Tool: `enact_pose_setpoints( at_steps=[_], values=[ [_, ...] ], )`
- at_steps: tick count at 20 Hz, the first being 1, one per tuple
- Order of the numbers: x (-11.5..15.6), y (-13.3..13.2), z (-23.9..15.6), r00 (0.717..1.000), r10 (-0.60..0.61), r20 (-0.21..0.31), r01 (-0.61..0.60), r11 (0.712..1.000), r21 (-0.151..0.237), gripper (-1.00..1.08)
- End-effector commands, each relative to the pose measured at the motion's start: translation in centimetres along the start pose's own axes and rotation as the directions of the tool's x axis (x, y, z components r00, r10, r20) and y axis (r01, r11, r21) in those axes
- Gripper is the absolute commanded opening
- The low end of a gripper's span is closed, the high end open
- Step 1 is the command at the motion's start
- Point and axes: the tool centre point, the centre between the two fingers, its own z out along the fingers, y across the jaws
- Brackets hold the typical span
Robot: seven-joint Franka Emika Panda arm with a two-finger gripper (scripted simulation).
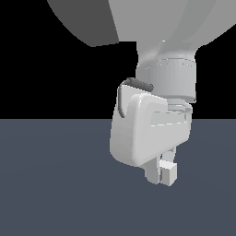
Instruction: Plug the charger into the wall socket.
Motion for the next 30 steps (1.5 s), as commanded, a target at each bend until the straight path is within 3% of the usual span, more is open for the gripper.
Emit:
enact_pose_setpoints(
  at_steps=[1,8,15,22,30],
  values=[
    [0.3,-0.1,-0.2,1.0,0.028,-0.001,-0.028,1.0,-0.001,-1.0],
    [1.5,-0.3,-1.2,0.987,0.158,-0.002,-0.158,0.987,-0.004,-1.0],
    [3.2,-0.3,-2.5,0.943,0.332,-0.004,-0.332,0.943,-0.007,-1.0],
    [4.9,0.0,-3.9,0.868,0.497,-0.006,-0.497,0.868,-0.011,-1.0],
    [6.8,0.8,-5.4,0.747,0.664,-0.009,-0.664,0.747,-0.015,-1.0]
  ],
)
